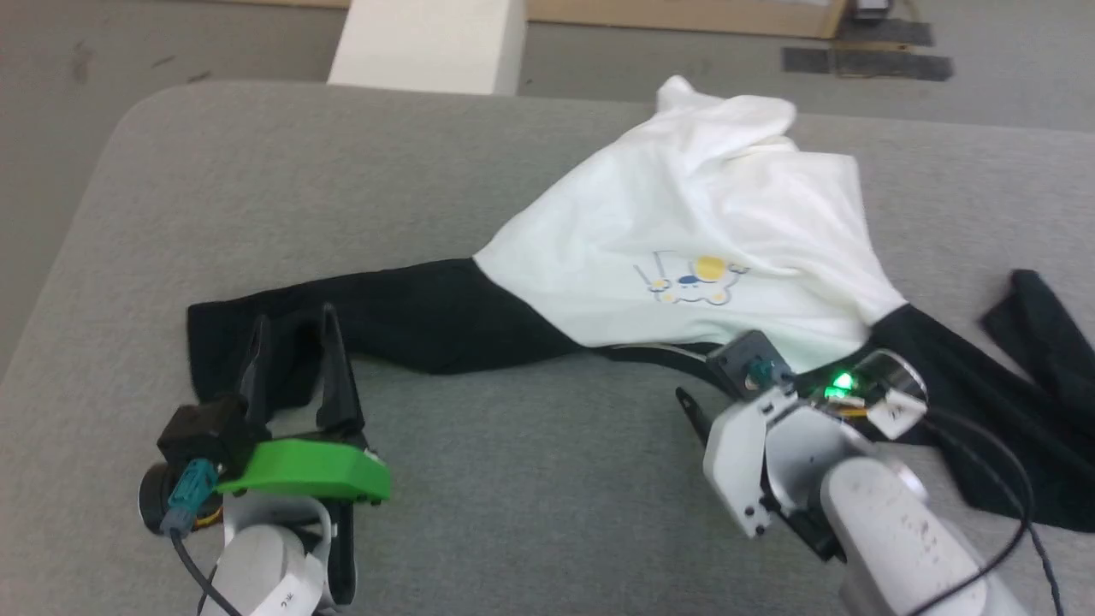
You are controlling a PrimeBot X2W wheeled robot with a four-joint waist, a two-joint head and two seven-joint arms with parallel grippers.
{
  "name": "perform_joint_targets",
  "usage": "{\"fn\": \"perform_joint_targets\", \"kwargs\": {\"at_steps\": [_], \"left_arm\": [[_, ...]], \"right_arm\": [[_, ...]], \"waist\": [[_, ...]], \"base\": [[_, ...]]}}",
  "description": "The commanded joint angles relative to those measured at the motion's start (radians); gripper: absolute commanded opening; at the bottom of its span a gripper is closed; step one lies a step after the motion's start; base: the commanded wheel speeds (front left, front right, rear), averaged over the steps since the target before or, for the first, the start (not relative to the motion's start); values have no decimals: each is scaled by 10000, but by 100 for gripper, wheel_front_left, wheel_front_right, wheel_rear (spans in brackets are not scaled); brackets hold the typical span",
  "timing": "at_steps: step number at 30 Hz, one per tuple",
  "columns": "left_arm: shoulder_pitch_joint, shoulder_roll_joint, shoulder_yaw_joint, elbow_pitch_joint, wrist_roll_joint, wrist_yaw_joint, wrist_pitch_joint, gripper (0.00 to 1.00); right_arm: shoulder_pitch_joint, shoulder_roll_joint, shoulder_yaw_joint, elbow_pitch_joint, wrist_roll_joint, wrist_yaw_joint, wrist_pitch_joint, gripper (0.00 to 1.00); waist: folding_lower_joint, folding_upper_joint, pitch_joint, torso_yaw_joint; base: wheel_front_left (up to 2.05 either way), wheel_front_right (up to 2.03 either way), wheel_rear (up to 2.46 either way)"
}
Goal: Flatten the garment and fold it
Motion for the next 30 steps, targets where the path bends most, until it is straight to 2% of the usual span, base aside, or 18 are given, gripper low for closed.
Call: {"fn": "perform_joint_targets", "kwargs": {"at_steps": [1,4,7,8,9,10,15,19,23,26,30], "left_arm": [[-163,-57,-37,-83,72,-84,-45,100],[-297,-104,-171,-212,128,-125,-46,100],[-366,-115,-362,-174,-235,14,-47,100],[-359,-116,-398,-156,-288,44,-47,100],[-340,-116,-443,-109,-355,76,-48,100],[-333,-117,-477,-72,-382,106,-48,100],[-169,-118,-398,96,-400,188,-48,100],[76,-118,-157,210,-257,173,-48,100],[327,-119,116,297,-118,95,-48,100],[458,-119,261,276,-29,73,-49,100],[574,-119,417,290,69,-2,-49,100]], "right_arm": [[-355,-121,100,183,78,-19,175,100],[-974,-357,379,745,162,-19,721,100],[-1451,-510,628,1487,249,-19,1621,100],[-1520,-531,695,1626,307,-19,1851,90],[-1597,-551,758,1735,390,-19,2069,42],[-1641,-556,849,1775,548,-19,2217,0],[-1360,-657,1254,1062,1872,-19,2669,0],[-597,-1244,1740,-785,3090,-19,3299,0],[479,-2273,1968,-3153,4101,-19,4336,0],[1502,-2871,1468,-4643,4557,-19,5078,0],[2908,-3009,195,-5851,4556,-19,5865,0]], "waist": [[0,0,573,791],[0,0,794,1091],[0,0,939,1282],[0,0,949,1296],[0,0,951,1306],[0,0,932,1308],[0,0,552,1112],[0,0,34,736],[0,0,-373,335],[0,0,-569,61],[0,0,-702,-229]], "base": [[0,0,0],[0,0,0],[0,0,0],[0,0,0],[0,0,0],[0,0,0],[0,0,0],[0,0,0],[0,0,0],[0,0,0],[0,0,0]]}}
